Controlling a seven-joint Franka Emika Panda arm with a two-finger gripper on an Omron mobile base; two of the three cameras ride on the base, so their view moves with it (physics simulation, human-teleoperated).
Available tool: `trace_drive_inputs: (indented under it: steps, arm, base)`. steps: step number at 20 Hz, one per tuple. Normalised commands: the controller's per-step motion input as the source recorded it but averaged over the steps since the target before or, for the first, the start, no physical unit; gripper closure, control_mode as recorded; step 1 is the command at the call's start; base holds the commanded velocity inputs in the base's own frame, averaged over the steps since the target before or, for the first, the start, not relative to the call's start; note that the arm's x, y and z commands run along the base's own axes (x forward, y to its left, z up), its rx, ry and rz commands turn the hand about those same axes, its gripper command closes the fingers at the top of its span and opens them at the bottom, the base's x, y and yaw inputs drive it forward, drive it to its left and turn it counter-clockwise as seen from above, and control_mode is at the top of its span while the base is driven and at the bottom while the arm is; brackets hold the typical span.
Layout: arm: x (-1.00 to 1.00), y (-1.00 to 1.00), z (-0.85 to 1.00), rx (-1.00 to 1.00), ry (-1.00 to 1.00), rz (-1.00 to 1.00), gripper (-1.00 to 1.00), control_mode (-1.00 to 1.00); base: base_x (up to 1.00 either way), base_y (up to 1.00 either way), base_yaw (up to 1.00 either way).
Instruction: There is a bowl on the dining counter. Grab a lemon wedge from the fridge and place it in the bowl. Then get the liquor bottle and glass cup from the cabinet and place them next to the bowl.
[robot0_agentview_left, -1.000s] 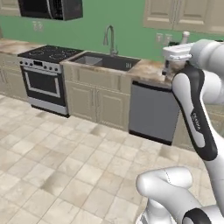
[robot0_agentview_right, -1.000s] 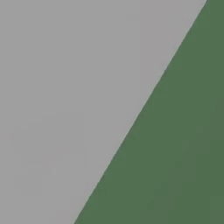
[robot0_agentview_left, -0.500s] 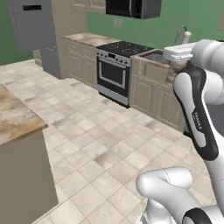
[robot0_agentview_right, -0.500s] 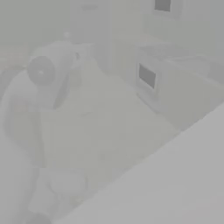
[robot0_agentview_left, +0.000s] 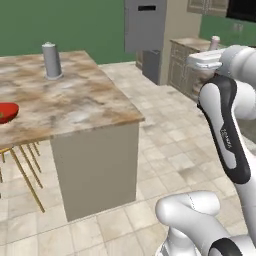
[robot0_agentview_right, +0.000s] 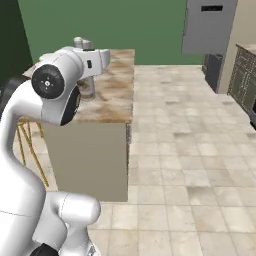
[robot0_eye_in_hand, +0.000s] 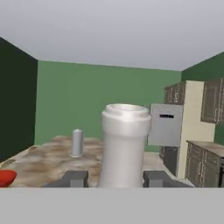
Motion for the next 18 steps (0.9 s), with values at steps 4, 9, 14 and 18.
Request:
trace_drive_inputs:
  steps: [4,9,14,18]
  arm:
    - [0.00,0.00,0.00,0.00,0.00,0.00,1.00,1.00]
    - [0.00,0.00,0.00,0.00,0.00,0.00,1.00,1.00]
    - [0.00,0.00,0.00,0.00,0.00,0.00,1.00,1.00]
    - [0.00,0.00,0.00,0.00,0.00,0.00,1.00,1.00]
  base:
    - [-0.14,0.86,0.60]
    - [0.06,1.00,0.41]
    - [0.55,1.00,0.05]
    - [0.67,1.00,0.00]
